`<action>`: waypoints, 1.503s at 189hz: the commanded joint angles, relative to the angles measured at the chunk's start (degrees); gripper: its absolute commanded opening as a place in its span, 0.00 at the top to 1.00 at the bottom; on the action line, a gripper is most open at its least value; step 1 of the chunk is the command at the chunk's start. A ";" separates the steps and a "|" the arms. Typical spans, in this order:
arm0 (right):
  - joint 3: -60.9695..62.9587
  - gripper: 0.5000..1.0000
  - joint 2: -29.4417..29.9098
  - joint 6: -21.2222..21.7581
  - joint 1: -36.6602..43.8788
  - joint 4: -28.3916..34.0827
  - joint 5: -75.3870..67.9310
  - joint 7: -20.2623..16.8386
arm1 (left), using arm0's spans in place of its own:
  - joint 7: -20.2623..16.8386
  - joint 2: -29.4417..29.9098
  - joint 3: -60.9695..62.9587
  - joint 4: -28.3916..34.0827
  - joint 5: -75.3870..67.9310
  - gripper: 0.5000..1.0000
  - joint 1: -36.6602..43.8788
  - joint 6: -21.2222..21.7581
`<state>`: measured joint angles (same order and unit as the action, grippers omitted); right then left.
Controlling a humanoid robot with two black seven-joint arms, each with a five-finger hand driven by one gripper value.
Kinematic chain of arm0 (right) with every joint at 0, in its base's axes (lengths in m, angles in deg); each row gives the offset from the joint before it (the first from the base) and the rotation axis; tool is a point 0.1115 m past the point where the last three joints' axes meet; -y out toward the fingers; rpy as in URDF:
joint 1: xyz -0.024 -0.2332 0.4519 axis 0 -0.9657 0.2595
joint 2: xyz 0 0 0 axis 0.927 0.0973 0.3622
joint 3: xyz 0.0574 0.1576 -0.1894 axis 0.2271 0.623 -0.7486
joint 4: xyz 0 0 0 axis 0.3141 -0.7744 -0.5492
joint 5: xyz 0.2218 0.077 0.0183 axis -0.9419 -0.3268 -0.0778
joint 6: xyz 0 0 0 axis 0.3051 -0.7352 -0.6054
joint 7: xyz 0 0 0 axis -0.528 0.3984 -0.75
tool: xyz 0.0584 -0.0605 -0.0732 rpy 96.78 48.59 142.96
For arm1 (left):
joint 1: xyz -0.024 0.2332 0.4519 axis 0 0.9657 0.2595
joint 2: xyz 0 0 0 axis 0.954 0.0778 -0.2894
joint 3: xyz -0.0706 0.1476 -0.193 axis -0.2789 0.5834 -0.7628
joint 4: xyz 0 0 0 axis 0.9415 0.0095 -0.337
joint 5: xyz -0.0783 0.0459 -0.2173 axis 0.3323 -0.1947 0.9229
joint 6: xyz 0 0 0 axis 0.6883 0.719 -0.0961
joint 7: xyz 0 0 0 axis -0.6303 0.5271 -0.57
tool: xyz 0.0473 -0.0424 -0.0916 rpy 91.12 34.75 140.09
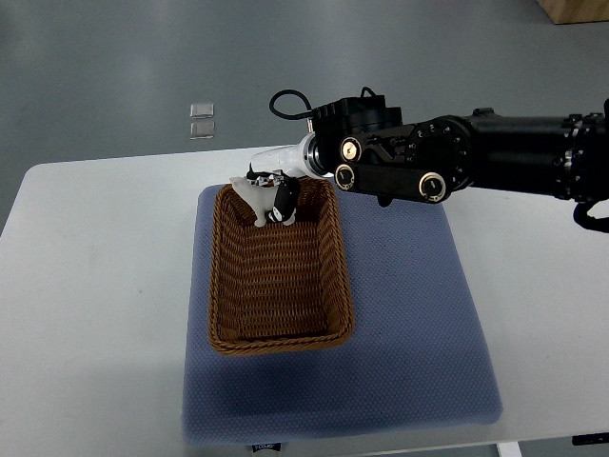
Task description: Place white bear in brown basket with right hand
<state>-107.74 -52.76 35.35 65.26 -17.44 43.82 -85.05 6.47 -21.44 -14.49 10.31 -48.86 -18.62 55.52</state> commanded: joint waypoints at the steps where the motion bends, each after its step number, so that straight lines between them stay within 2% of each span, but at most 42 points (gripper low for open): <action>1: -0.02 1.00 0.02 -0.32 -2.83 -1.76 1.36 0.00 | 0.00 0.00 0.00 0.01 -0.01 0.00 0.04 0.01; 118: 0.25 1.00 0.02 -4.71 -8.71 -2.64 1.45 1.05 | 0.00 0.00 0.00 0.01 -0.01 0.00 0.04 0.01; 125: 0.25 0.93 0.02 -4.80 -8.89 -2.64 1.45 1.14 | 0.00 0.00 0.00 0.01 -0.01 0.00 0.04 0.01; 136: 0.25 0.90 0.02 -4.80 -8.98 -2.64 1.45 1.67 | 0.00 0.00 0.00 0.01 -0.01 0.00 0.04 0.01; 150: 0.25 0.81 0.02 -4.71 -9.07 -2.64 1.45 2.37 | 0.00 0.00 0.00 0.01 -0.01 0.00 0.04 0.01; 173: 1.13 0.48 0.02 -4.71 -9.07 -2.64 1.45 2.46 | 0.00 0.00 0.00 0.09 -0.01 0.00 0.04 0.01; 195: 2.18 0.36 0.02 -4.45 -9.15 -2.64 1.45 2.46 | 0.00 0.00 0.00 0.09 -0.01 0.00 0.04 0.01; 239: 2.62 0.31 0.02 -4.45 -8.63 -2.64 1.36 2.46 | 0.00 0.00 0.00 0.09 -0.01 0.00 0.04 0.10; 284: 10.00 0.30 0.02 -4.27 -8.10 -2.64 0.83 2.46 | 0.00 0.00 0.00 0.18 0.08 0.00 0.13 0.10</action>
<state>-100.77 -52.74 31.05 57.08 -20.09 45.00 -82.56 6.47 -21.44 -14.49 10.47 -48.88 -18.57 55.61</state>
